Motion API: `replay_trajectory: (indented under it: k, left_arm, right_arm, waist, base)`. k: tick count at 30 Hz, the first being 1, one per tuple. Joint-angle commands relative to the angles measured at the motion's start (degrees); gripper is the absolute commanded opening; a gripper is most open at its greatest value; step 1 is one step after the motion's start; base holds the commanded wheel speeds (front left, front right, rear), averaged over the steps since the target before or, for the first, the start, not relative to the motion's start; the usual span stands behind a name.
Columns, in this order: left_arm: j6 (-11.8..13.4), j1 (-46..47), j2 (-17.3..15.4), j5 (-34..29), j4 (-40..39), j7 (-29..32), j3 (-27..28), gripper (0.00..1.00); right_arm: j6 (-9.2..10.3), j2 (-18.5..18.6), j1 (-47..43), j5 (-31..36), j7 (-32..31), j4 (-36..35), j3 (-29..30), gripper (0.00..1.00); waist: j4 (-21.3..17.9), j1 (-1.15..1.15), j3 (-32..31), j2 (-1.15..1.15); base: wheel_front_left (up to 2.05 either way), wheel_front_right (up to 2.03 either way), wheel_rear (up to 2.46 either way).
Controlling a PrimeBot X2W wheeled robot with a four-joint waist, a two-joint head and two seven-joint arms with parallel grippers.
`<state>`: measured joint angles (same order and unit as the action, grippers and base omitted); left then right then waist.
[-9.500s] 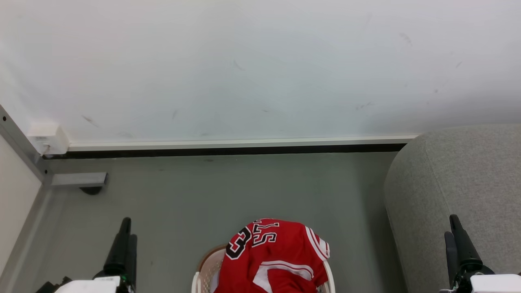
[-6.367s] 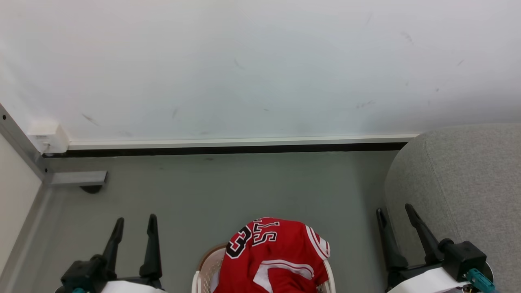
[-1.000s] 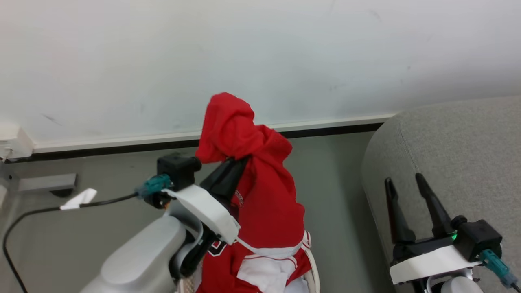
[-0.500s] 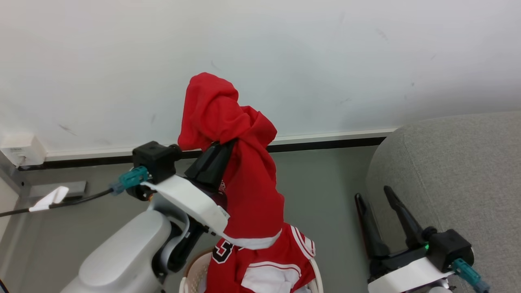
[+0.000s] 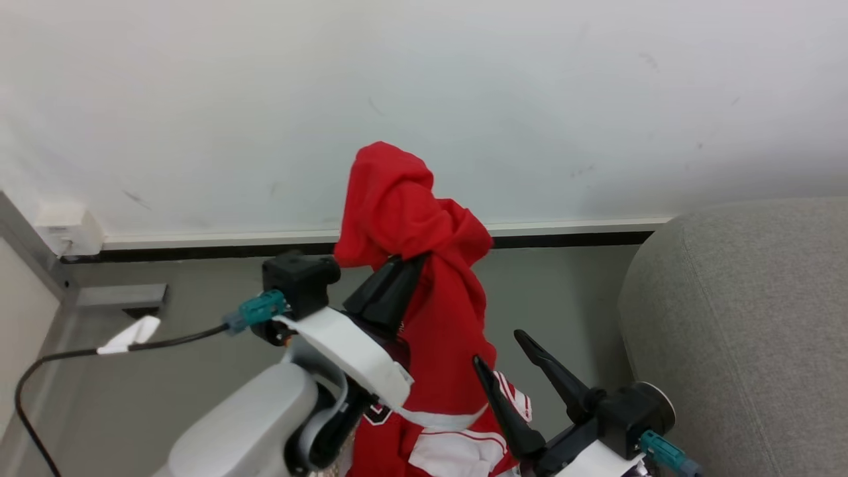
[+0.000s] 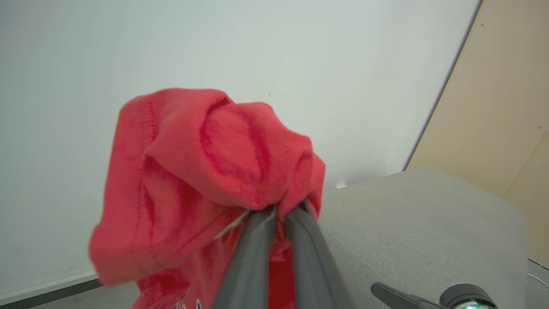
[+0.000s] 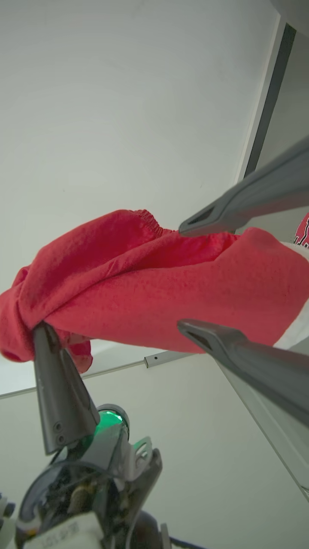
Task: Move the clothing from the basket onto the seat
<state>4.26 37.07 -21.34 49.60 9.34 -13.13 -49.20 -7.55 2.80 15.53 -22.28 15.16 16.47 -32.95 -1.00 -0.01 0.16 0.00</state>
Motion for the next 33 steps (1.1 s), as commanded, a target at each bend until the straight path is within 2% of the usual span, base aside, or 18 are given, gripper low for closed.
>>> replay_trajectory:
  k: [1, 10, 17, 18, 19, 20, 30, 31, 33]
  left_arm:
    - [-0.2, -0.8, 0.3, -0.3, -0.2, 0.0, -0.3, 0.00]
    - [-1.4, -2.6, 5.1, 0.2, -2.6, 1.1, -4.6, 0.00]
    - [-1.3, -3.6, 6.6, -0.2, -4.7, 2.3, -7.2, 0.00]
    - [-1.3, -3.7, 6.7, -0.2, -4.9, 2.3, -7.3, 0.00]
    - [-1.3, -3.8, 6.7, -0.2, -5.0, 2.3, -7.5, 0.00]
    - [-1.2, -3.9, 6.7, -0.1, -5.1, 2.3, -7.5, 0.00]
    - [-0.2, -4.5, 4.8, 0.6, -3.7, 1.4, -5.7, 0.00]
    - [-0.2, -4.6, 4.6, 0.7, -3.3, 1.2, -5.6, 0.06]
    - [0.0, -4.6, 4.3, 0.7, -2.9, 0.9, -5.4, 0.47]
  right_arm:
    - [0.12, 0.2, 0.7, -0.5, 0.0, 0.3, -0.1, 1.00]
    - [0.12, 0.2, 2.8, -0.9, 0.0, 7.4, -1.2, 1.00]
    - [0.12, 0.2, 4.8, -1.6, 0.0, 11.6, -1.0, 1.00]
    - [0.12, 0.2, 5.1, -1.7, 0.0, 12.1, -1.0, 0.48]
    - [0.12, 0.2, 5.4, -1.6, 0.0, 12.4, -1.0, 0.19]
    - [0.12, 0.2, 5.6, -1.7, 0.0, 12.6, -0.9, 0.00]
    - [0.12, 0.2, 4.2, -1.8, 0.0, 10.5, 2.8, 0.00]
    - [0.12, 0.2, 3.7, -2.2, 0.0, 9.9, 3.5, 0.00]
    - [0.12, 0.2, 2.8, -2.4, 0.0, 8.4, 5.5, 0.00]
  waist:
    - [0.6, 0.01, -0.1, 0.00]
    - [5.5, 0.01, -1.3, 0.00]
    - [8.2, 0.01, -1.8, 0.00]
    - [8.4, 0.01, -1.8, 0.00]
    - [8.6, 0.01, -1.8, 0.00]
    - [8.8, 0.01, -1.7, 0.00]
    - [8.3, 0.01, -0.9, 0.00]
    - [8.1, 0.01, -0.9, 0.00]
    - [7.2, 0.01, -0.8, 0.00]
  base:
    - [0.00, 0.00, 0.00]
    - [0.00, 0.00, 0.00]
    - [0.00, 0.00, 0.00]
    - [0.00, 0.00, 0.00]
    - [0.00, 0.00, 0.00]
    - [0.00, 0.00, 0.00]
    - [0.00, 0.00, 0.00]
    - [0.00, 0.00, 0.00]
    - [0.00, 0.00, 0.00]
